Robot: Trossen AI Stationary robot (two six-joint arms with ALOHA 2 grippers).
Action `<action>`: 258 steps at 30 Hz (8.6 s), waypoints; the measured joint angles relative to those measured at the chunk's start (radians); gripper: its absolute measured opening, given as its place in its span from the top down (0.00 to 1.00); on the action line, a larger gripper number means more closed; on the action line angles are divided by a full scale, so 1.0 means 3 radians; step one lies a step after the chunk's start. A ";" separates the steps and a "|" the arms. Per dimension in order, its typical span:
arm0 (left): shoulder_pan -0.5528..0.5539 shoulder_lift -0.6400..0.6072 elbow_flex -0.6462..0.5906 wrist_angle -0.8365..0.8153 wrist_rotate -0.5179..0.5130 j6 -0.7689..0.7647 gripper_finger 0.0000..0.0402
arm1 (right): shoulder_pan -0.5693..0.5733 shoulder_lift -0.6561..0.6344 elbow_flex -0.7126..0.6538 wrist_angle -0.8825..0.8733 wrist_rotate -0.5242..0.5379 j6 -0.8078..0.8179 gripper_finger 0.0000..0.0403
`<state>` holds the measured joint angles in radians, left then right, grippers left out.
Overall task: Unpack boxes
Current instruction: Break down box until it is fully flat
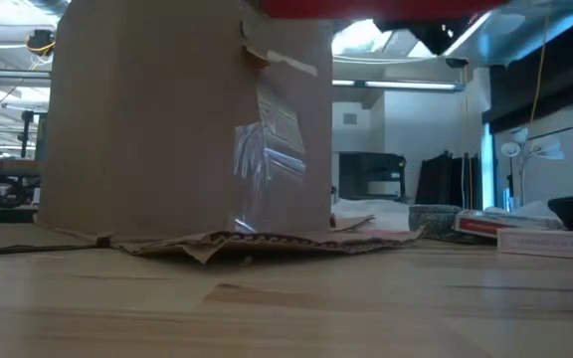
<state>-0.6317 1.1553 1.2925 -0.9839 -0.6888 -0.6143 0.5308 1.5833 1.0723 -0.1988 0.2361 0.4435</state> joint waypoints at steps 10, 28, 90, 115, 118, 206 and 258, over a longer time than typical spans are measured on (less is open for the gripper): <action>-0.0418 -0.0005 0.0044 0.0005 -0.0010 0.0043 0.45 | 0.0133 0.0000 0.0721 -0.0856 0.0436 0.0090 0.68; -0.0752 0.0014 -0.0202 0.0171 -0.0363 -0.0105 0.45 | 0.0089 -0.0003 0.1679 -0.2479 0.1930 0.1010 0.68; 0.0304 0.0702 -0.0202 0.1592 -0.0546 0.1089 0.45 | -0.0922 -0.1700 -0.0001 -0.1801 0.0743 0.0172 0.68; 0.0457 0.0719 -0.0355 0.1863 -0.0397 0.1140 0.45 | -0.1059 -0.1553 -0.0035 -0.1390 0.0905 -0.0011 0.68; 0.0457 0.0722 -0.0356 0.1884 -0.0382 0.1178 0.45 | -0.1059 -0.1526 -0.0035 -0.1321 0.0926 -0.0024 0.68; 0.0453 0.0724 -0.0360 0.1921 -0.0343 0.0922 0.45 | 0.0590 0.1705 -0.1537 0.3828 0.1136 -0.0300 0.42; 0.0738 0.0365 -0.0269 0.1741 0.0466 0.2083 0.45 | -0.0382 -0.1439 0.0160 -0.1294 0.1069 0.0147 0.67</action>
<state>-0.4103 1.2648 1.2119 -0.4616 -0.5491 0.0106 0.4162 1.1515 1.1204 -0.5871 0.5569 0.4876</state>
